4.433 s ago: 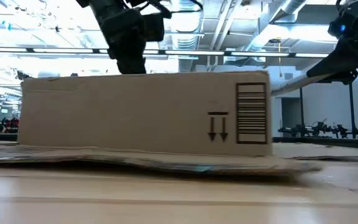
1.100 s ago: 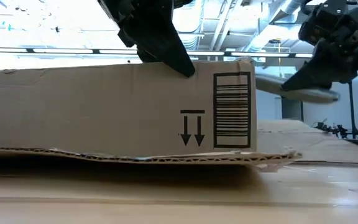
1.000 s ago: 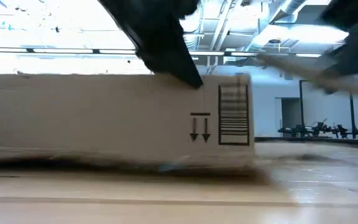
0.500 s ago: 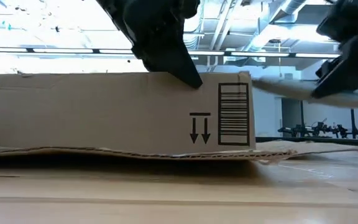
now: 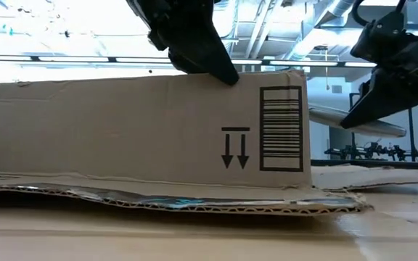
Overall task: Unpack boxes
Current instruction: Break down the box until it is fully flat
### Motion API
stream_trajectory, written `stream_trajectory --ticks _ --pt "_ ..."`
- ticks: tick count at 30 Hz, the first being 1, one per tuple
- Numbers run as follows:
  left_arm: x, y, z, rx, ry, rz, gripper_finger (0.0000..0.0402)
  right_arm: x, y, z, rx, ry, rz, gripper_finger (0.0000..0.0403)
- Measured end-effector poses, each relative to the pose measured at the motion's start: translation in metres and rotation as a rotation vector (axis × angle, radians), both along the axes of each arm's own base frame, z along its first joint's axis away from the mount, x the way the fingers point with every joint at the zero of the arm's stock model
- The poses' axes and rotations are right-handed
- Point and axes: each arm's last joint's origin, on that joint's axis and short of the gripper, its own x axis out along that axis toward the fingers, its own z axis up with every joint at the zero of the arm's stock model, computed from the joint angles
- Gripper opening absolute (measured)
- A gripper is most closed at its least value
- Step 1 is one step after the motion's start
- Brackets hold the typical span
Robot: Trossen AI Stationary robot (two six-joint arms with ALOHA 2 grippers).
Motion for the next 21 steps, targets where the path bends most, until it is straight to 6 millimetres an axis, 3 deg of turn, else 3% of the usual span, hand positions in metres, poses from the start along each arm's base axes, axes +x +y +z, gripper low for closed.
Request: stream_trajectory --ticks 14,21 --pt "0.004 -0.001 0.023 0.021 0.008 -0.005 0.0200 -0.002 -0.004 -0.003 0.022 0.060 0.005 0.0112" --pt "0.004 0.000 0.022 0.024 0.013 -0.007 0.0200 0.007 0.000 0.011 0.018 0.051 0.075 0.0112"
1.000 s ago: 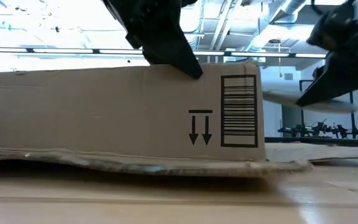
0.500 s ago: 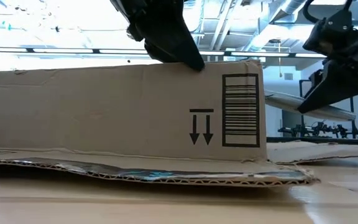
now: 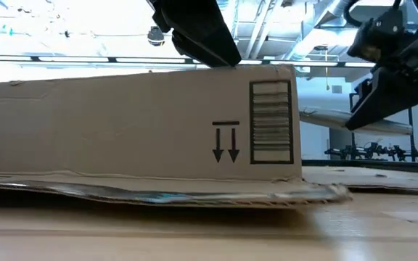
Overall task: Unpack boxes
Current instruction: Break down the box until it is fully flat
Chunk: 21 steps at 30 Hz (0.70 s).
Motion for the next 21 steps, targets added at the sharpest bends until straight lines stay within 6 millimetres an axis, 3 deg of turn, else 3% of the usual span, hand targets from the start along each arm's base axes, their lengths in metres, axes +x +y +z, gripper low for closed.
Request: stream_trajectory --ticks 15,21 --pt "0.009 0.004 -0.013 -0.001 0.020 0.021 0.0200 0.011 0.001 0.016 0.054 -0.001 0.082 0.0112" --pt "0.012 0.015 -0.014 -0.021 0.031 0.040 0.0200 0.013 0.007 0.024 0.069 -0.020 0.101 0.0112"
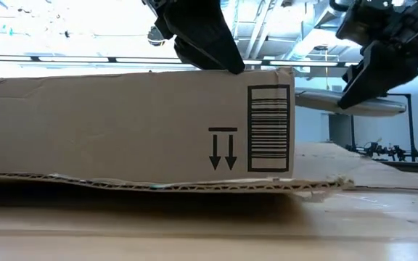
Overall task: Unpack boxes
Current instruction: Break down the box until it is fully flat
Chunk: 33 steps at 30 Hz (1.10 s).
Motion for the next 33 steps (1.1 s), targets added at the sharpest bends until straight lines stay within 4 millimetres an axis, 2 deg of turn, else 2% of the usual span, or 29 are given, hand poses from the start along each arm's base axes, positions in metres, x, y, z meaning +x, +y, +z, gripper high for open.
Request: stream_trajectory --ticks 6,8,11,14,17,24,28,31,33 --pt "0.001 0.006 -0.002 -0.034 0.025 0.000 0.0200 -0.003 0.014 0.005 0.061 -0.016 0.010 0.0112" --pt "0.001 0.009 -0.002 -0.005 0.017 0.029 0.0198 -0.004 0.022 0.003 0.100 0.003 0.085 0.0112" --pt "0.005 0.027 -0.004 0.059 0.015 0.123 0.0188 -0.003 0.043 0.002 0.186 -0.003 0.207 0.0112" --pt "0.006 0.036 -0.008 0.041 0.037 0.145 0.0178 -0.003 0.055 -0.009 0.158 0.038 0.197 0.0112" --pt "0.006 0.037 -0.004 -0.007 0.035 0.118 0.0171 -0.004 0.055 -0.014 0.157 0.096 0.140 0.0112" --pt "0.004 0.021 -0.001 -0.036 0.018 0.059 0.0170 -0.008 0.047 -0.022 0.114 0.175 0.037 0.0112" --pt "0.008 0.013 0.014 -0.056 -0.014 0.034 0.0170 -0.014 0.042 -0.031 0.074 0.262 -0.018 0.0112" --pt "0.011 0.011 0.024 -0.048 -0.042 0.015 0.0169 -0.015 0.048 -0.034 0.083 0.265 -0.014 0.0112" --pt "0.013 0.010 0.030 -0.041 -0.056 0.001 0.0169 -0.014 0.051 -0.039 0.084 0.273 -0.015 0.0127"
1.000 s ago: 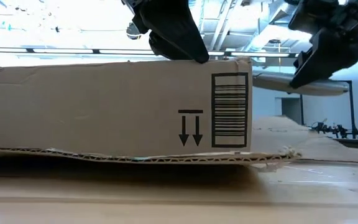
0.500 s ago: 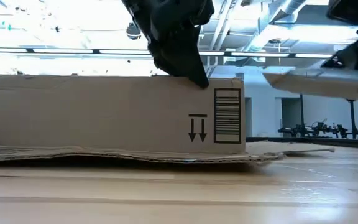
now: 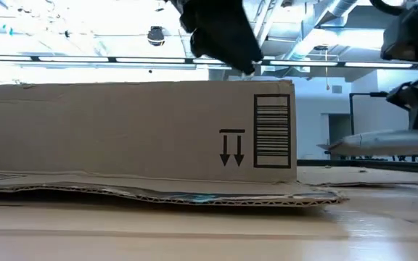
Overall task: Unpack boxes
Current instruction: Break down the box until it is fully flat
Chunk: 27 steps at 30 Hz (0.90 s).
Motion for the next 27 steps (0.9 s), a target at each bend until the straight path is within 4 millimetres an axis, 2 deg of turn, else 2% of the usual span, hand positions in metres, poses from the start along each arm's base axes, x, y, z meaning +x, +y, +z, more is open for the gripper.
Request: stream_trajectory --ticks 6,10,12,16,18,21,24,27 --pt "0.004 0.003 0.012 0.012 -0.032 -0.011 0.0170 -0.001 0.010 -0.023 0.060 0.077 -0.140 0.0209" --pt "0.004 0.004 0.022 0.019 -0.011 -0.009 0.0170 -0.001 0.018 -0.024 0.128 0.097 -0.191 0.0230" --pt "0.000 0.005 0.032 0.024 0.042 0.000 0.0170 0.003 0.025 -0.011 0.189 0.088 -0.168 0.0231" --pt "-0.011 0.009 0.060 0.048 0.145 0.042 0.0170 0.020 0.028 0.038 0.210 -0.064 -0.109 0.0228" --pt "-0.018 0.012 0.068 0.080 0.198 0.067 0.0170 0.026 0.019 0.053 0.125 -0.147 -0.134 0.0226" --pt "-0.027 0.023 0.066 0.107 0.294 0.144 0.0170 0.039 -0.002 0.070 -0.004 -0.248 -0.154 0.0224" --pt "-0.030 0.026 0.054 0.034 0.352 0.217 0.0170 0.052 -0.035 0.073 -0.131 -0.246 -0.174 0.0223" --pt "-0.034 0.014 0.046 -0.042 0.373 0.247 0.0167 0.063 -0.071 0.086 -0.221 -0.265 -0.211 0.0223"
